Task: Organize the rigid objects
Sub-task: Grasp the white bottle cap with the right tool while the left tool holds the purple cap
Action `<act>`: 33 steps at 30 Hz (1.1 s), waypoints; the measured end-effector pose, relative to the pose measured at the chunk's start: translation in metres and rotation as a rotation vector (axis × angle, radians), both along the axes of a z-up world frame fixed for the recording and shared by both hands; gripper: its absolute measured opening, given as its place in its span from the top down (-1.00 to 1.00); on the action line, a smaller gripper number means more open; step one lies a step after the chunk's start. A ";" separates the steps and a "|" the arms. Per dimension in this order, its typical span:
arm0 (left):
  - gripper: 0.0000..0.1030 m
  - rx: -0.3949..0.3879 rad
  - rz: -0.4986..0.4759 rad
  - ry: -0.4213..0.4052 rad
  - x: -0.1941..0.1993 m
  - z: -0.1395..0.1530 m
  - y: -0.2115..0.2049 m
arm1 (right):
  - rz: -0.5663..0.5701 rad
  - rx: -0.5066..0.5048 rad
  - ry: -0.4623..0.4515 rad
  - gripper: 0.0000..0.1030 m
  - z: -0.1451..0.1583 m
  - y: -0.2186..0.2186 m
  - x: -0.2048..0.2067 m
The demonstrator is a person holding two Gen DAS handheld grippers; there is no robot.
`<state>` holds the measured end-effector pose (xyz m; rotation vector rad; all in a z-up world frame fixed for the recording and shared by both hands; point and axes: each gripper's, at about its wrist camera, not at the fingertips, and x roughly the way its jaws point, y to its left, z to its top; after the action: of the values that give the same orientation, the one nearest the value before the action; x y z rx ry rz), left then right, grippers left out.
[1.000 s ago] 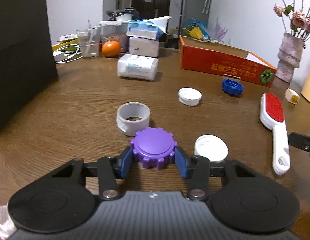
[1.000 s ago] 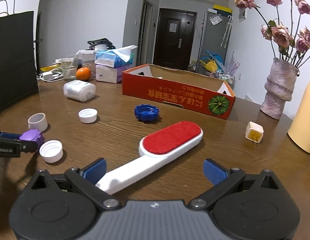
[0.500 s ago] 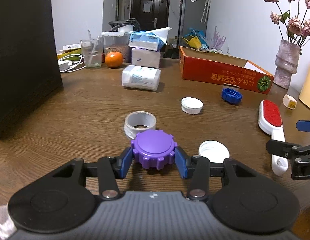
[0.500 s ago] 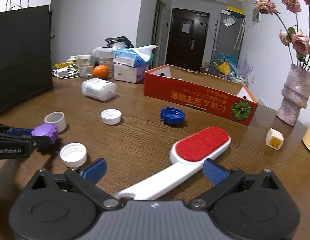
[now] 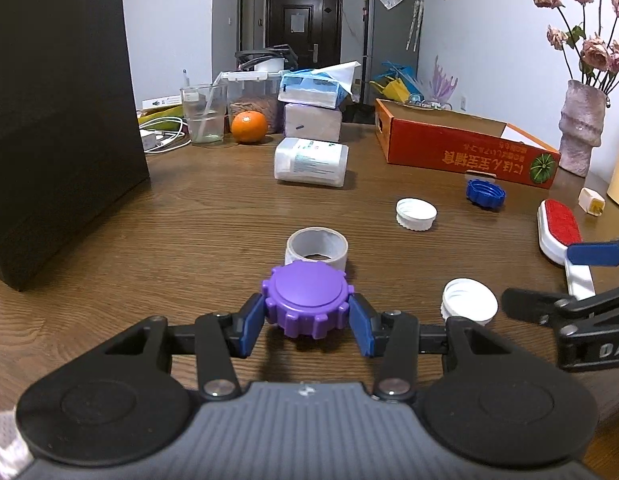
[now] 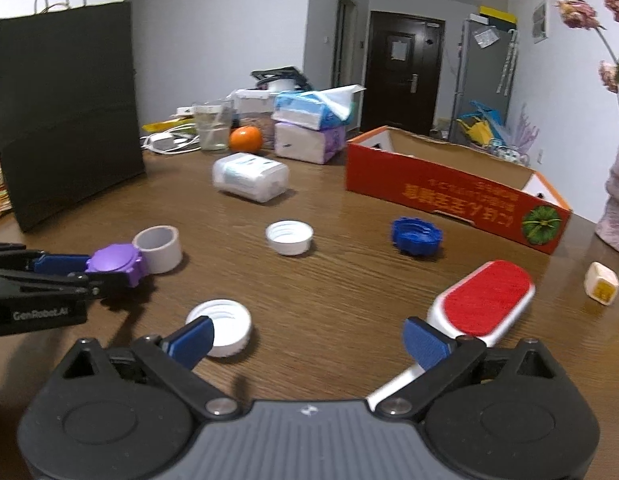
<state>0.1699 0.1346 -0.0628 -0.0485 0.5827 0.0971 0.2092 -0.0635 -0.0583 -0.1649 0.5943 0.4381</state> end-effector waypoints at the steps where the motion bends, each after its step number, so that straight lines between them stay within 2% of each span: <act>1: 0.09 -0.002 0.000 -0.002 0.000 0.000 0.001 | 0.008 -0.003 0.005 -0.86 -0.001 0.005 0.001; 11: 0.09 -0.007 0.009 -0.013 -0.004 0.000 0.011 | 0.045 -0.024 0.051 -0.59 -0.011 0.036 0.007; 14: 0.09 -0.011 0.006 -0.010 -0.003 0.000 0.012 | 0.030 -0.015 0.071 -0.31 -0.014 0.040 0.012; 16: 0.09 -0.014 0.001 -0.011 -0.003 0.000 0.012 | 0.032 0.002 0.086 0.01 -0.016 0.040 0.014; 18: 0.08 -0.017 -0.001 -0.009 -0.003 0.000 0.013 | 0.036 0.021 0.092 0.24 -0.015 0.039 0.014; 33: 0.08 -0.004 -0.024 -0.011 0.000 0.010 -0.004 | 0.027 0.053 0.052 0.24 -0.006 0.031 0.006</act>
<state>0.1700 0.1310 -0.0524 -0.0456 0.5719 0.0723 0.2156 -0.0320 -0.0638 -0.1115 0.6313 0.4852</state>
